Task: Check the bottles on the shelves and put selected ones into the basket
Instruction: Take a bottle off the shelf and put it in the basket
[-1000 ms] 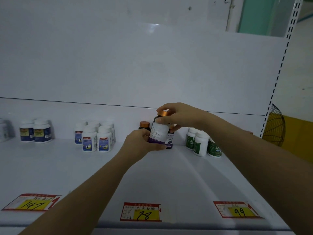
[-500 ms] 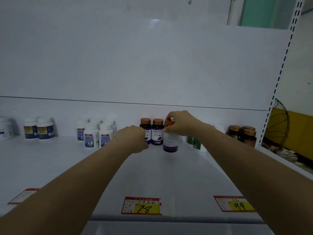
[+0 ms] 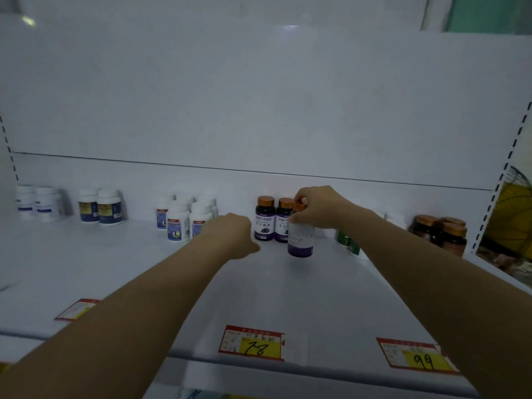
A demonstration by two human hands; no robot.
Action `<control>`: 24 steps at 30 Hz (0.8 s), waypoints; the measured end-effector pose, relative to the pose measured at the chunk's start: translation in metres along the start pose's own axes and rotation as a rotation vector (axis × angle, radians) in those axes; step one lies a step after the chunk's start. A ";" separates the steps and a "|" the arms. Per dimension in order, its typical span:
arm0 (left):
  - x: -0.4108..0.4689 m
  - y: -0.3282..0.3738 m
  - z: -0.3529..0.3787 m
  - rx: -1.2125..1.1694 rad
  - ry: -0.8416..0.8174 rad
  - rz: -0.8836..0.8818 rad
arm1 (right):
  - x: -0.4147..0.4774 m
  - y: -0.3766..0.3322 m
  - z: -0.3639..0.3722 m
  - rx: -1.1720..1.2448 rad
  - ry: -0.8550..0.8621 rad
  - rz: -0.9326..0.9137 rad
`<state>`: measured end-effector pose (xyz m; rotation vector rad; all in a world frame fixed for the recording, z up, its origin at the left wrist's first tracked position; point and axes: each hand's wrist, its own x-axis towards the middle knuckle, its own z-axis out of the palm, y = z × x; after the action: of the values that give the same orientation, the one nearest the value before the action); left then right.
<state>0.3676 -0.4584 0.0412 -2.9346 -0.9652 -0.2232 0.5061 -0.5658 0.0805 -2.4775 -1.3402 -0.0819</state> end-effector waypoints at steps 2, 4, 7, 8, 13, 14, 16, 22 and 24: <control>-0.003 -0.008 -0.003 -0.015 -0.008 -0.024 | 0.003 -0.010 -0.001 0.010 -0.011 -0.026; -0.007 -0.018 -0.007 -0.033 -0.004 -0.045 | 0.005 -0.025 -0.003 0.024 -0.013 -0.054; -0.019 -0.040 -0.018 -0.053 0.000 -0.072 | 0.007 -0.056 -0.005 0.020 0.000 -0.120; -0.024 -0.050 -0.023 -0.051 -0.002 -0.083 | 0.008 -0.069 -0.006 0.016 0.007 -0.147; -0.065 -0.128 -0.048 -0.029 0.040 -0.197 | 0.022 -0.169 -0.002 0.011 0.028 -0.301; -0.076 -0.148 -0.050 -0.020 0.050 -0.237 | 0.023 -0.194 0.001 0.028 0.025 -0.336; -0.101 -0.191 -0.055 0.002 0.069 -0.327 | 0.024 -0.247 0.011 0.082 0.010 -0.410; -0.200 -0.320 -0.066 0.033 0.090 -0.580 | 0.009 -0.410 0.058 0.211 -0.060 -0.651; -0.236 -0.363 -0.065 0.051 0.093 -0.666 | -0.002 -0.464 0.078 0.265 -0.083 -0.730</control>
<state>-0.0437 -0.3110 0.0686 -2.4226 -1.8569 -0.3409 0.1151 -0.3080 0.1233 -1.6917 -2.0699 0.0324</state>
